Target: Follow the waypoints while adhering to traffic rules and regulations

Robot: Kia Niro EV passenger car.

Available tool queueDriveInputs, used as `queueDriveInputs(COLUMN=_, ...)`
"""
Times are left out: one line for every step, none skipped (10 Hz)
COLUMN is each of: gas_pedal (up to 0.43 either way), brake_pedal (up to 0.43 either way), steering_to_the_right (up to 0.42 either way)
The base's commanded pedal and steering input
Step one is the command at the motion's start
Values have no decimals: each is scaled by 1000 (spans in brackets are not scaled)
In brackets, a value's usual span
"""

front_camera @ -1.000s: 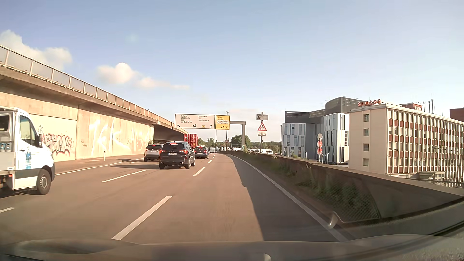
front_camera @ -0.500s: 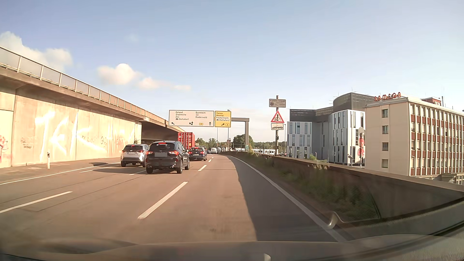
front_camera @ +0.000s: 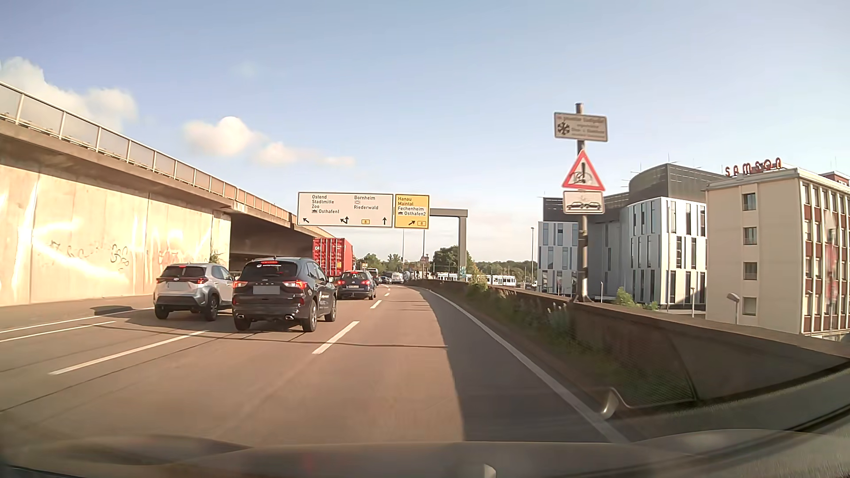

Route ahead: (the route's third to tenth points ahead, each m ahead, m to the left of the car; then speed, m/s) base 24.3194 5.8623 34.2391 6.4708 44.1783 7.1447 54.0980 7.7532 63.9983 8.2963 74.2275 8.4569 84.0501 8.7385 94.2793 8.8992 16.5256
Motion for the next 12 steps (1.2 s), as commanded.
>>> queueDriveInputs(gas_pedal=8, brake_pedal=0, steering_to_the_right=-8)
queueDriveInputs(gas_pedal=8, brake_pedal=0, steering_to_the_right=-6)
queueDriveInputs(gas_pedal=8, brake_pedal=0, steering_to_the_right=-2)
queueDriveInputs(gas_pedal=8, brake_pedal=0, steering_to_the_right=-1)
queueDriveInputs(gas_pedal=8, brake_pedal=0, steering_to_the_right=-1)
queueDriveInputs(gas_pedal=8, brake_pedal=0, steering_to_the_right=-1)
queueDriveInputs(gas_pedal=8, brake_pedal=0, steering_to_the_right=-2)
queueDriveInputs(gas_pedal=8, brake_pedal=0, steering_to_the_right=-2)
queueDriveInputs(gas_pedal=8, brake_pedal=0, steering_to_the_right=-3)
queueDriveInputs(gas_pedal=8, brake_pedal=0, steering_to_the_right=-4)
queueDriveInputs(gas_pedal=8, brake_pedal=0, steering_to_the_right=-6)
queueDriveInputs(gas_pedal=0, brake_pedal=0, steering_to_the_right=-10)
